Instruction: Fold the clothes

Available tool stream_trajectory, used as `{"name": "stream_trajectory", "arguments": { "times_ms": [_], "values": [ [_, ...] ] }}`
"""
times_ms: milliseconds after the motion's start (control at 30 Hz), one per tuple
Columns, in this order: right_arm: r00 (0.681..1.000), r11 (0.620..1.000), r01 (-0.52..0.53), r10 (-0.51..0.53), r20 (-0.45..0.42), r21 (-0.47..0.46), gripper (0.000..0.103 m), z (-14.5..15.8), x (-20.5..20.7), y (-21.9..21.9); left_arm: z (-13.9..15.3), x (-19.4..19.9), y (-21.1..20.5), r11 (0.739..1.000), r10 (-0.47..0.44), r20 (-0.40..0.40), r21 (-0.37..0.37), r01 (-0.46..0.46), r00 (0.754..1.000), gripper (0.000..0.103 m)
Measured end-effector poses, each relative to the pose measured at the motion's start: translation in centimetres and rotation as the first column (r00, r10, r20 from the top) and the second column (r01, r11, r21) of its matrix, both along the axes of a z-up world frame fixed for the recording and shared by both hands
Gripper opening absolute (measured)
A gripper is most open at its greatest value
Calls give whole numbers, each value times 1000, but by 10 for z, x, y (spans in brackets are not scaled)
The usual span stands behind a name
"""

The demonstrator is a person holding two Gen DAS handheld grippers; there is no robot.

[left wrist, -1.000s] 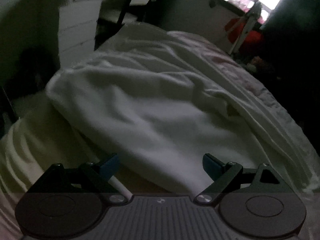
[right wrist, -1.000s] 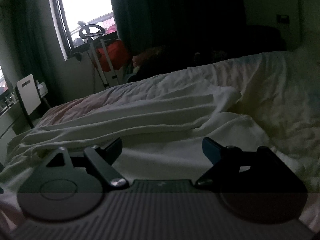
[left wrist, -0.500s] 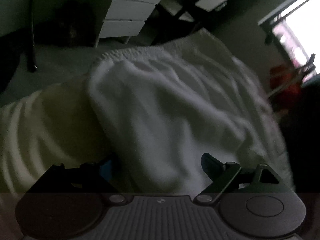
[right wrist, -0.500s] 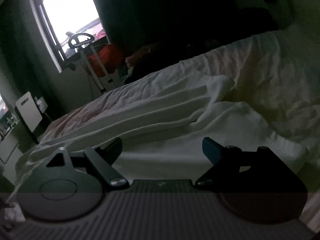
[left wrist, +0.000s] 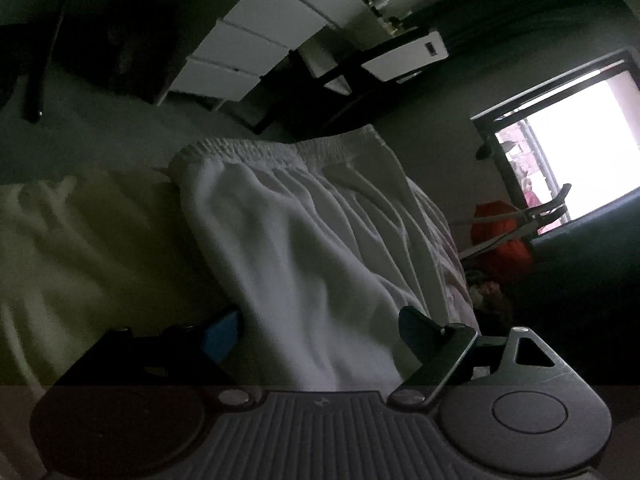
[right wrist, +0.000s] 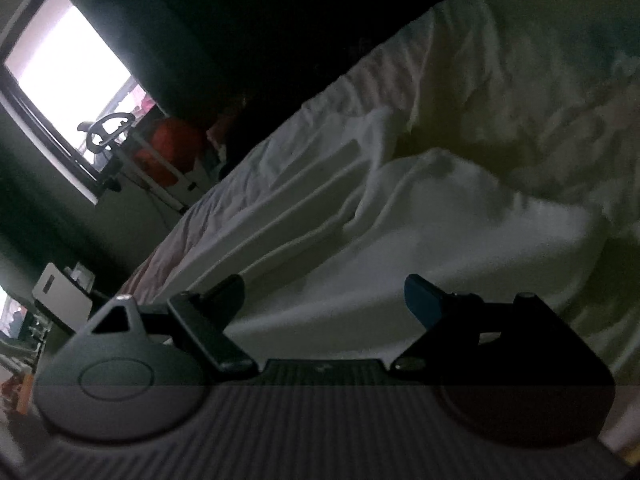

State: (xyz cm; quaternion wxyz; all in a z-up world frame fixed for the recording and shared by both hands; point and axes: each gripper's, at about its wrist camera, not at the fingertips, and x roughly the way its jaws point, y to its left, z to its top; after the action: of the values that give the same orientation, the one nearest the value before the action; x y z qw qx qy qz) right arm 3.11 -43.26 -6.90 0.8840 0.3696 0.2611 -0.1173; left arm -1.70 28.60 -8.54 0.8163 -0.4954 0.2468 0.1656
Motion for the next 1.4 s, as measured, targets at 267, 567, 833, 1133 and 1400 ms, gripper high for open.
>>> {"name": "stream_trajectory", "arguments": {
  "times_ms": [267, 567, 833, 1133, 1400],
  "values": [
    [1000, 1000, -25, 25, -16, 19, 88, -5, 5, 5, 19, 3, -12, 994, -33, 90, 105, 24, 995, 82],
    [998, 998, -45, 48, -45, 47, 88, -13, 10, 9, -16, 33, -43, 944, -311, -68, -140, 300, 948, 85],
    [995, 996, -53, 58, -76, 65, 88, -22, 18, 11, -43, 56, -67, 883, -448, -167, -240, 405, 878, 89],
    [994, 996, -24, 32, -101, 84, 88, -28, 20, 9, -34, 32, -36, 985, -134, -157, -126, 115, 978, 74],
    [993, 995, -17, 29, -112, 103, 88, -32, 21, 8, -25, 21, -38, 993, -97, -212, -79, 82, 973, 83]
  ]
}}
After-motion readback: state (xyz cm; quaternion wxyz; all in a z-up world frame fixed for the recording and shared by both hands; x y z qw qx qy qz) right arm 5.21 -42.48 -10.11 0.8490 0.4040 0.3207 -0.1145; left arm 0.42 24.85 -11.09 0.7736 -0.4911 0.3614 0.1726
